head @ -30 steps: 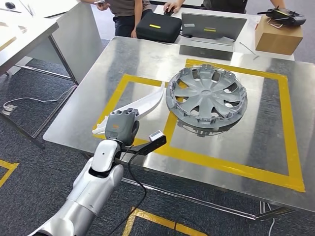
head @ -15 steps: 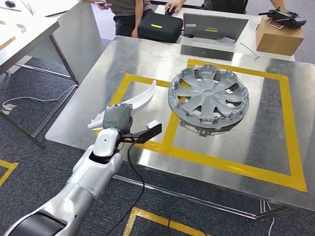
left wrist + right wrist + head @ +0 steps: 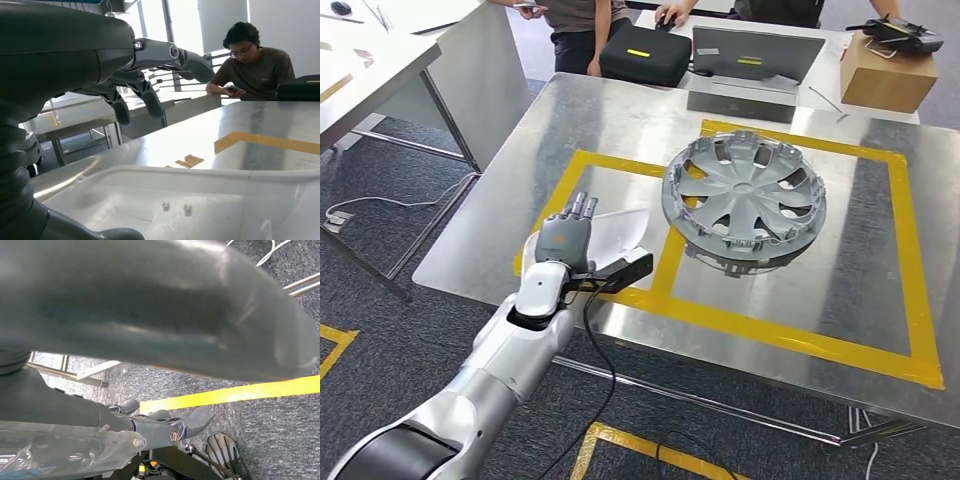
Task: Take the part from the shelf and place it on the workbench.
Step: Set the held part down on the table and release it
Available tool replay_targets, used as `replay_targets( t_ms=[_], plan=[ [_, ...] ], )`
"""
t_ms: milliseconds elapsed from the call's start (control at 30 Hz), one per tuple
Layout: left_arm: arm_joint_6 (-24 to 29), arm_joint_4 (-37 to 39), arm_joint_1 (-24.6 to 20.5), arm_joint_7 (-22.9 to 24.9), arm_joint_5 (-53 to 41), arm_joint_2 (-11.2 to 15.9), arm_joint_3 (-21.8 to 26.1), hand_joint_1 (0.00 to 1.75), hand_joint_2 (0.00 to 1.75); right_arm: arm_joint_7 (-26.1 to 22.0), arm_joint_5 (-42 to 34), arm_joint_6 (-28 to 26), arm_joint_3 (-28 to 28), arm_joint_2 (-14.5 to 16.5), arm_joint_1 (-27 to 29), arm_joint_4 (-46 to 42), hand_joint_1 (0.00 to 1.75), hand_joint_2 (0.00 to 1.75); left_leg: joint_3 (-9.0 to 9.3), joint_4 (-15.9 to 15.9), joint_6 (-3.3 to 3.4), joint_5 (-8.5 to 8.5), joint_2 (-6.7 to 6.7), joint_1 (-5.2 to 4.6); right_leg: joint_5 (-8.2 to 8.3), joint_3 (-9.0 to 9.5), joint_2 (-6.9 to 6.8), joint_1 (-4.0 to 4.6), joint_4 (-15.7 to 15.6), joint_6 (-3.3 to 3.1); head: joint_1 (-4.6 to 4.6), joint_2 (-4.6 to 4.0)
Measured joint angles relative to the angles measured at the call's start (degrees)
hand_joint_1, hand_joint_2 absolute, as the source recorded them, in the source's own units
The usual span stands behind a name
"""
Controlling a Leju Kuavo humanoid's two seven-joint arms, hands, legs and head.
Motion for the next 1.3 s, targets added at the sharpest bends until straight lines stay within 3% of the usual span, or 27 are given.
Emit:
replay_targets(
  t_ms=[33, 267, 433, 567, 633, 700, 733, 767, 800, 867, 933, 1033, 1100, 1133, 1200, 1233, 1267, 1300],
  plan=[
    [0.03, 0.14, -0.01, -0.21, 0.03, -0.03, 0.07, 0.0, 0.0, 0.04, -0.01, -0.01, 0.02, 0.01, -0.01, 0.0, 0.0, 0.0, 0.0, 0.0, 0.01, 0.0, 0.0, 0.0, 0.0, 0.0, 0.0, 0.0, 0.0, 0.0, -0.01, 0.0],
    [2.22, 0.62, 0.07, -4.69, 0.3, -0.29, 1.71, 0.0, 0.0, 0.78, 0.0, -0.21, 0.04, 0.12, 0.01, 0.0, 0.0, 0.0, -0.02, 0.01, 0.05, 0.01, 0.0, -0.03, 0.01, 0.0, 0.0, -0.03, -0.01, 0.01, 0.0, 0.0],
    [5.96, 0.02, 0.9, -9.82, 1.95, -0.16, 3.36, 0.0, 0.0, 0.33, -0.01, -0.31, 0.04, 0.37, 0.13, 0.0, 0.0, 0.0, -0.4, 0.83, 1.34, -0.64, -0.01, -0.31, 0.14, 0.04, 0.04, -0.51, -0.24, 0.55, -0.06, 0.0],
    [8.78, -4.81, 3.73, -17.02, 7.58, 0.53, 5.42, 0.0, 0.0, -1.74, 0.0, 0.16, 0.03, 0.4, 0.83, 0.0, 0.0, 0.0, 0.06, -0.28, 2.62, 0.43, 0.25, -0.28, 0.22, 0.33, -0.09, -0.56, -1.04, 1.65, 0.02, 0.0],
    [9.06, -9.45, 6.18, -21.05, 12.34, 1.58, 6.87, 0.0, 0.0, -2.37, 0.0, 0.27, 0.02, 0.3, 1.28, 0.0, 0.0, 0.0, 0.66, -1.63, 3.08, 1.17, 0.61, -0.02, -2.36, -1.0, -0.64, -0.36, 2.2, 1.75, 0.26, 0.0],
    [9.17, -14.4, 9.27, -24.57, 17.16, 3.17, 8.5, 0.0, 0.0, -2.68, -0.01, 0.29, 0.01, 0.09, 1.82, 0.0, 0.0, 0.0, 0.7, -1.76, 3.2, 1.27, 0.89, -0.17, -6.19, -3.81, -0.94, -0.18, 9.57, 1.82, 0.45, 0.0],
    [9.24, -16.91, 10.99, -26.08, 19.39, 4.06, 9.38, 0.0, 0.0, -2.77, -0.01, 0.28, -0.01, 0.01, 2.14, 0.0, 0.0, 0.0, 0.66, -1.72, 3.19, 1.26, 1.01, -0.21, -7.29, -4.92, -0.96, -0.16, 12.59, 1.93, 0.48, 0.0],
    [9.31, -19.43, 12.69, -27.44, 21.49, 4.97, 10.34, 0.0, 0.0, -2.83, -0.01, 0.28, -0.04, -0.06, 2.47, 0.0, 0.0, 0.0, 0.58, -1.63, 3.14, 1.25, 1.12, -0.17, -7.31, -5.16, -1.0, -0.17, 13.77, 2.07, 0.47, 0.0],
    [9.37, -21.76, 14.16, -28.58, 23.3, 5.87, 11.29, 0.0, 0.0, -2.85, -0.01, 0.28, -0.07, -0.12, 2.74, 0.0, 0.0, 0.0, 0.44, -1.46, 2.98, 1.25, 1.16, -0.04, -6.25, -4.29, -1.07, -0.22, 12.58, 2.25, 0.46, 0.0],
    [9.61, -25.84, 16.48, -30.34, 26.33, 7.52, 13.19, 0.0, 0.0, -2.75, -0.01, 0.28, -0.11, -0.26, 2.97, 0.0, 0.0, 0.0, 0.0, -0.79, 2.25, 1.16, 1.07, 0.39, -3.35, -0.06, -1.32, -0.39, 5.29, 2.77, 0.49, 0.0],
    [10.26, -29.23, 18.6, -32.28, 29.73, 9.5, 15.48, 0.0, 0.0, -2.23, -0.01, 0.19, -0.09, -0.29, 2.98, 0.01, 0.0, 0.0, -0.47, -0.03, 1.15, 1.12, 0.94, 0.54, -2.12, 2.68, -1.0, -0.24, 0.77, 2.33, 0.58, 0.0],
    [11.05, -31.98, 21.7, -37.25, 36.74, 12.95, 20.85, 0.0, 0.0, -1.34, 0.03, 0.06, 0.01, -0.33, 3.08, 0.01, 0.0, 0.0, -0.87, 0.42, -0.17, 1.52, 0.93, 0.57, -2.4, 1.91, -0.18, 0.08, 1.5, -0.05, 0.55, 0.0],
    [11.09, -32.17, 23.25, -41.07, 41.18, 15.22, 25.2, 0.0, 0.0, -1.1, 0.02, 0.05, 0.06, -0.38, 3.14, 0.0, 0.0, 0.0, -1.75, 1.78, -0.5, -0.1, 0.9, 0.77, -1.98, 0.96, 0.04, 0.3, 1.82, -1.42, 0.39, 0.0],
    [10.97, -32.03, 23.81, -42.74, 43.07, 16.22, 27.43, 0.0, 0.0, -1.07, -0.01, 0.04, 0.07, -0.4, 3.2, 0.0, 0.0, 0.0, -2.86, 4.21, -0.45, -2.23, 0.83, 0.66, -1.56, 0.43, 0.06, 0.44, 1.81, -1.99, 0.26, 0.0],
    [10.54, -31.19, 24.57, -45.56, 46.88, 17.96, 31.8, 0.0, 0.0, -0.98, -0.01, 0.04, 0.08, -0.39, 3.32, 0.0, 0.0, 0.0, -6.05, 12.19, 0.0, -7.57, 0.59, 0.05, -0.62, -0.83, 0.07, 0.88, 1.8, -2.8, 0.05, 0.0],
    [10.3, -30.52, 24.88, -46.45, 48.62, 18.79, 33.84, 0.0, 0.0, -0.89, -0.01, 0.05, 0.08, -0.4, 3.36, 0.0, 0.0, 0.0, -7.32, 15.94, 0.29, -9.38, 0.48, -0.3, -0.15, -1.49, 0.0, 1.16, 1.8, -3.05, -0.03, 0.0],
    [10.05, -29.69, 25.17, -47.06, 50.44, 19.55, 35.73, 0.0, 0.0, -0.77, -0.01, 0.05, 0.08, -0.4, 3.41, 0.0, 0.0, 0.0, -7.74, 18.1, 0.67, -10.0, 0.4, -0.63, 0.31, -2.11, -0.1, 1.46, 1.8, -3.23, -0.08, 0.0],
    [9.71, -28.78, 25.4, -47.33, 52.25, 20.28, 37.53, 0.0, 0.0, -0.62, -0.01, 0.05, 0.08, -0.4, 3.45, 0.0, 0.0, 0.0, -7.08, 18.23, 1.14, -9.49, 0.37, -0.95, 0.76, -2.69, -0.24, 1.74, 1.8, -3.37, -0.08, 0.0]
  ],
)
